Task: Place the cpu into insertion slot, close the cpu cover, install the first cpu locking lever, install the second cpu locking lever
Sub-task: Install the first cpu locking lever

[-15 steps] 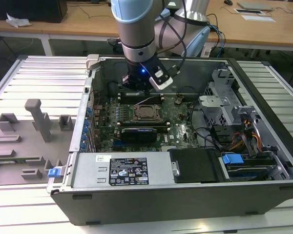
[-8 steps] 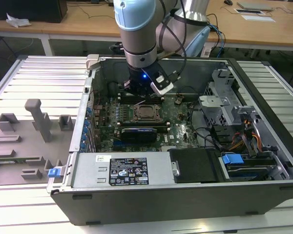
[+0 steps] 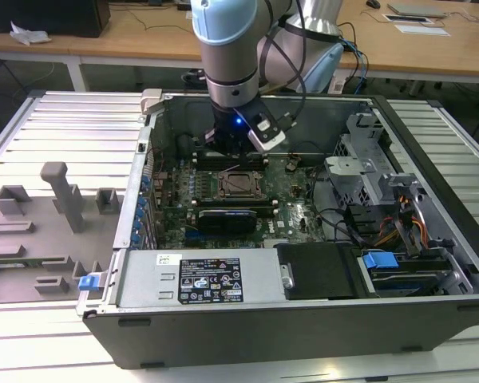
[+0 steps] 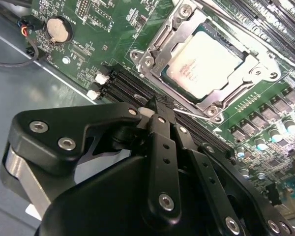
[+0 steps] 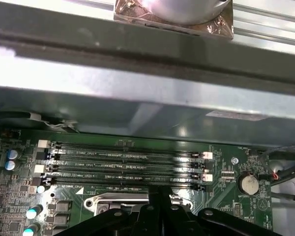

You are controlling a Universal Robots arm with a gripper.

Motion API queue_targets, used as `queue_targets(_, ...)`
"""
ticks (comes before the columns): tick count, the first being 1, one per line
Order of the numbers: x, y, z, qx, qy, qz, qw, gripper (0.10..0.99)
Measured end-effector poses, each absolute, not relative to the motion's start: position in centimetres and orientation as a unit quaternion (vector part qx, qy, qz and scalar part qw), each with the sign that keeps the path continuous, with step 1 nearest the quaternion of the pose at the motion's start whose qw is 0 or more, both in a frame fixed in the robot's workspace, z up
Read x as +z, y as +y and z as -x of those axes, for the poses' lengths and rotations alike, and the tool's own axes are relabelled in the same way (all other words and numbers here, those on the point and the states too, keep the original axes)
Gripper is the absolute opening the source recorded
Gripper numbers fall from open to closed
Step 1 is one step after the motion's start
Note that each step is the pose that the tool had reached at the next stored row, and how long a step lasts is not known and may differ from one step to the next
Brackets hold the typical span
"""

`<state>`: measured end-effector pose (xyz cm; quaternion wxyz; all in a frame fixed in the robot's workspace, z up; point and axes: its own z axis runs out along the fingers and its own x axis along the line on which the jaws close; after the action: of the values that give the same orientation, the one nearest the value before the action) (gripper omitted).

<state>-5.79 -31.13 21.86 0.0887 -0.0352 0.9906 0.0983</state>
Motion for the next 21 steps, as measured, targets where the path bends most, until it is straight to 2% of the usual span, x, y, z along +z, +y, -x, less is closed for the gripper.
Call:
queue_targets(8, 21.8, -30.6, 5.8, 0.090, 0.991, 0.035, 0.088, 0.106)
queue_targets(12, 21.5, -30.4, 5.8, 0.071, 0.993, 0.034, 0.087, 0.106)
queue_targets(21, 20.8, -29.7, 5.8, 0.066, 0.994, -0.010, 0.091, 0.106)
